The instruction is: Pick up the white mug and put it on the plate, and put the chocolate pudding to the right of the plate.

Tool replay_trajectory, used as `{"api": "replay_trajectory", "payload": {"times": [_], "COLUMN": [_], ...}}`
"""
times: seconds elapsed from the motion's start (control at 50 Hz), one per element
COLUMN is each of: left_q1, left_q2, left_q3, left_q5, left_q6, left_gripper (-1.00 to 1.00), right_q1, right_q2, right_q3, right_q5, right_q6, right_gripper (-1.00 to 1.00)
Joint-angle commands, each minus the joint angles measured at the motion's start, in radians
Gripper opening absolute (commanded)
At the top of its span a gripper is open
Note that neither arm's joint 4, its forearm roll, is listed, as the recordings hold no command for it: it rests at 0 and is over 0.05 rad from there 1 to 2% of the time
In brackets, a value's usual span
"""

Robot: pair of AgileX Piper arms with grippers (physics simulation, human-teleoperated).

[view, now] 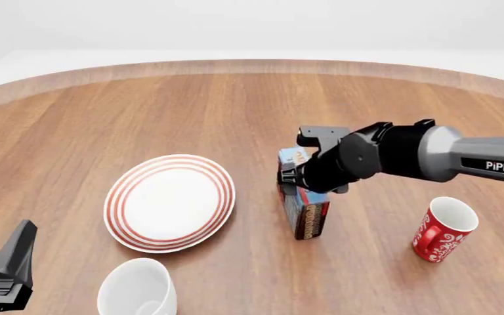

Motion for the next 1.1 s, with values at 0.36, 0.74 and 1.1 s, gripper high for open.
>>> {"api": "replay_trajectory", "payload": {"times": [0.36, 0.74, 1.1], "left_q1": [0.0, 0.0, 0.0], "left_q2": [0.0, 0.0, 0.0], "left_q3": [0.0, 0.0, 0.0], "left_q5": [0.0, 0.0, 0.0], "left_q6": [0.0, 0.0, 0.0], "left_gripper": [1.0, 1.0, 1.0], "right_q1": [-0.035, -0.049, -0.025], "right_q2": [-0.081, -0.162, -0.233], "right_q3": [0.004, 0.04, 0.074], "right_q5": [0.022, 0.026, 0.023], "right_q6": [-0.072, -0.125, -0.108], "right_gripper": [1.0, 1.0, 1.0]}}
